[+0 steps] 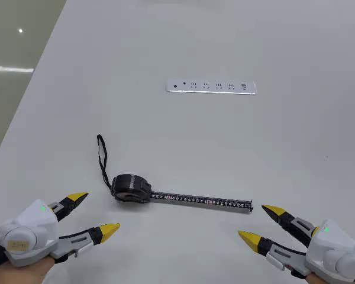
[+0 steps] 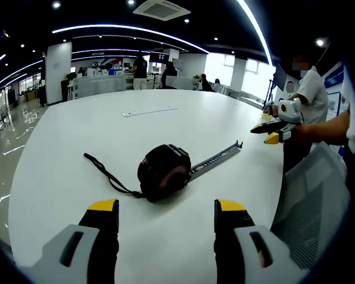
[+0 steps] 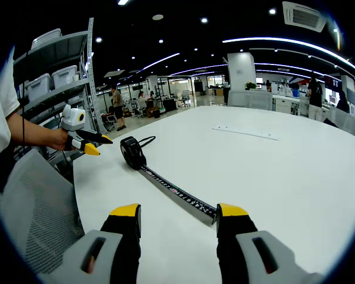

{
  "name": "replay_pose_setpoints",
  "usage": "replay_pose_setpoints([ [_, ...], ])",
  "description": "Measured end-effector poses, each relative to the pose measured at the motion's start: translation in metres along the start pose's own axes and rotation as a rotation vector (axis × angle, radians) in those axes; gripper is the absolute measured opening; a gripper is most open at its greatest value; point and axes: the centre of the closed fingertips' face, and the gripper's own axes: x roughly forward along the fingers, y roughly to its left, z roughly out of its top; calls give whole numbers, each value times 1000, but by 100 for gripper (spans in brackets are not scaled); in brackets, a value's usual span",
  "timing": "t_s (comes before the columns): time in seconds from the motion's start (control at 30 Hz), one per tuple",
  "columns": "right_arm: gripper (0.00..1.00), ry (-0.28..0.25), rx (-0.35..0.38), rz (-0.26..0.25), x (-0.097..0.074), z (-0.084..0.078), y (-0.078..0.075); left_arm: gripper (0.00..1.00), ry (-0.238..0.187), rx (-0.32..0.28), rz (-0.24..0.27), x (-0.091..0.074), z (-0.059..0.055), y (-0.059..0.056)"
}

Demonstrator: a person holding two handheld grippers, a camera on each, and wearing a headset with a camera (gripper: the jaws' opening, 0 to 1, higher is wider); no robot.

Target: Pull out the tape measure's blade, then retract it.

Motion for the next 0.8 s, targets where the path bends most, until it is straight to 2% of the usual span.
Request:
replay_pose_setpoints([
  [0.3, 53, -10, 13, -19, -16, -4, 3, 64, 8, -19, 18, -14, -14, -8],
  [0.4, 53, -15, 13, -26, -20, -4, 4, 64, 4, -39, 29, -18, -17, -7],
  [0.8, 54, -25, 25, -46, -33, -10, 10, 65, 9, -58, 61, -37, -29, -8],
])
